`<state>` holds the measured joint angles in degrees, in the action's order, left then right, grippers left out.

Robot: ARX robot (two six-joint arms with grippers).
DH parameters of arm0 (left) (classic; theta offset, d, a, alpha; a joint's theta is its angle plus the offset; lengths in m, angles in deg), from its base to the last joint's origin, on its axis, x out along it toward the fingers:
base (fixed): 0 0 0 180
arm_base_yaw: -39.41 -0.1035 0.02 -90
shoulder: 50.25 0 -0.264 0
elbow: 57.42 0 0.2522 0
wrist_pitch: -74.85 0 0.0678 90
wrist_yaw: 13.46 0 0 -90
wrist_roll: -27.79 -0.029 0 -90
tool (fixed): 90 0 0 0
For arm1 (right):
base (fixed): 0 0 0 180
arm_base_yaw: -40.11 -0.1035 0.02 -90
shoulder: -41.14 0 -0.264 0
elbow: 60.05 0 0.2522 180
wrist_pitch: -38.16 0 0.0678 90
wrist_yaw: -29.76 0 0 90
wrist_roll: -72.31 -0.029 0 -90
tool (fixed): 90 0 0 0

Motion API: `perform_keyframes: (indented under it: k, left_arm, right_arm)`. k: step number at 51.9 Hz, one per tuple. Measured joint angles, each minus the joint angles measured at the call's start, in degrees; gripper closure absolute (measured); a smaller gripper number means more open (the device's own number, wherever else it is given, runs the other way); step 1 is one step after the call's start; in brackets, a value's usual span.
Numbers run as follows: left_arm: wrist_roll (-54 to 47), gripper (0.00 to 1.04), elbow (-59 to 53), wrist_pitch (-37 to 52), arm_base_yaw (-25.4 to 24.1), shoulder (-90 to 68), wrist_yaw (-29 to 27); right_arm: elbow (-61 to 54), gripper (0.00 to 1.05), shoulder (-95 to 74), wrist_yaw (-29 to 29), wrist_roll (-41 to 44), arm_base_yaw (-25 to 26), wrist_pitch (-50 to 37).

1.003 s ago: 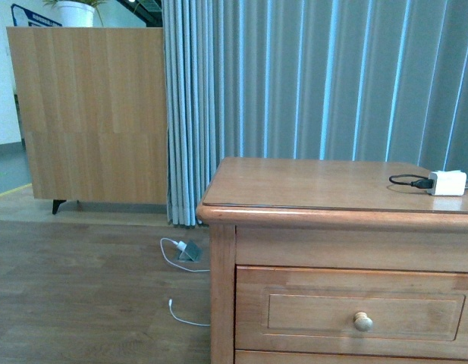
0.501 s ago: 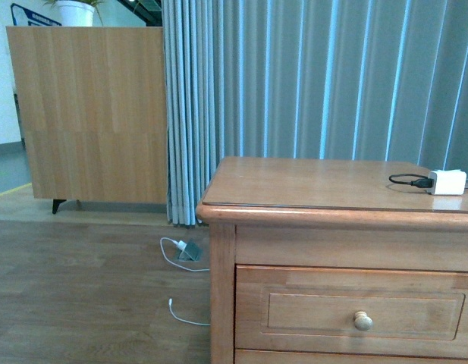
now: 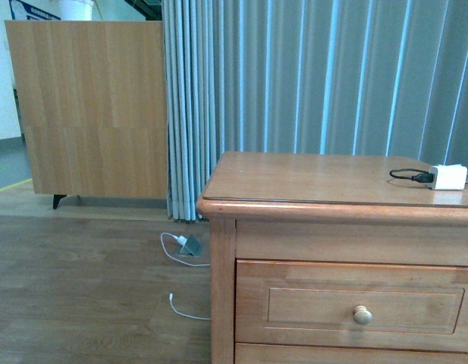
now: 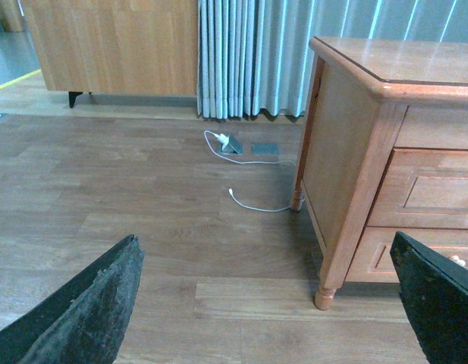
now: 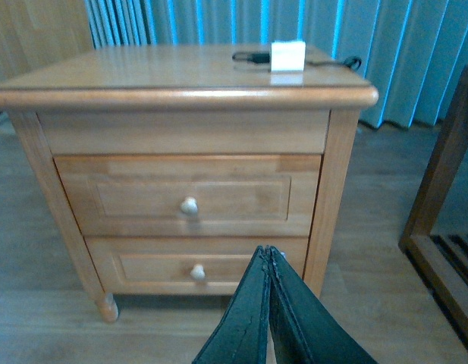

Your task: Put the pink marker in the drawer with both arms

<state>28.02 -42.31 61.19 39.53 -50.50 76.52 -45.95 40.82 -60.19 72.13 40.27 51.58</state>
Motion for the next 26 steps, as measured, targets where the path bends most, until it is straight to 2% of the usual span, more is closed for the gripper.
perform_keyframes:
  k: [17,18,21,26]
  left_arm:
    - [0.0,0.06,0.0,0.0,0.0,0.0,0.0]
    - [0.0,0.06,0.0,0.0,0.0,0.0,0.0]
    - [0.0,0.06,0.0,0.0,0.0,0.0,0.0]
    - [0.0,0.06,0.0,0.0,0.0,0.0,0.0]
  right_arm:
    - [0.0,1.03,0.0,0.0,0.0,0.0,0.3]
    - [0.0,1.02,0.0,0.0,0.1,0.0,0.3]
    - [0.0,0.86,0.0,0.0,0.1,0.0,0.3]
    - [0.0,0.69,0.0,0.0,0.1,0.0,0.3]
